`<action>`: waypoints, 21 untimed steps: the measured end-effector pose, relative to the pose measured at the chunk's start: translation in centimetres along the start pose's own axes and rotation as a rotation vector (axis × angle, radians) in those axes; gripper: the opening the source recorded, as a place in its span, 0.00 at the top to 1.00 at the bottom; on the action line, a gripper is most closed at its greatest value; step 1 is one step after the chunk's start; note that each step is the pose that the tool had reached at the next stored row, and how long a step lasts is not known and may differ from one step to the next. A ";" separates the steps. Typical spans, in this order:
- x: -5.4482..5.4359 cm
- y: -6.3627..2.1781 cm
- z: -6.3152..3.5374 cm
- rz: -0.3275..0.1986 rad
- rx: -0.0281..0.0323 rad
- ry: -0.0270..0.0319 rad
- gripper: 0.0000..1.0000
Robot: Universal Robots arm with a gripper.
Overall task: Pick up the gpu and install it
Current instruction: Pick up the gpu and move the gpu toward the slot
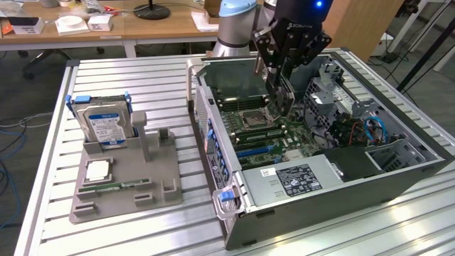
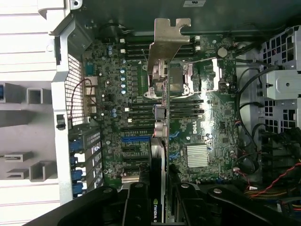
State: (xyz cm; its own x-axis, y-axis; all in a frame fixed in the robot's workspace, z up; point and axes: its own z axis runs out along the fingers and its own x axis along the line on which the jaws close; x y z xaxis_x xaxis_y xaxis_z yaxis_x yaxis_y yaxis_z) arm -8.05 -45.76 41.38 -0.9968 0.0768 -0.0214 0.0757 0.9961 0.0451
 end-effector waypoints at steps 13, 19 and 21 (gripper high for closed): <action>-0.8 0.06 0.02 0.000 -0.0001 0.0000 0.74; -0.9 0.07 0.02 0.000 0.0000 0.0000 0.74; -0.9 0.07 0.02 0.000 0.0000 0.0000 0.74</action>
State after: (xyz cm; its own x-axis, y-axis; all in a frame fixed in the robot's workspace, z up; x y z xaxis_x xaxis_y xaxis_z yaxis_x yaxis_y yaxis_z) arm -7.11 -45.76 41.38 -0.9968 0.0768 -0.0214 0.0757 0.9961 0.0451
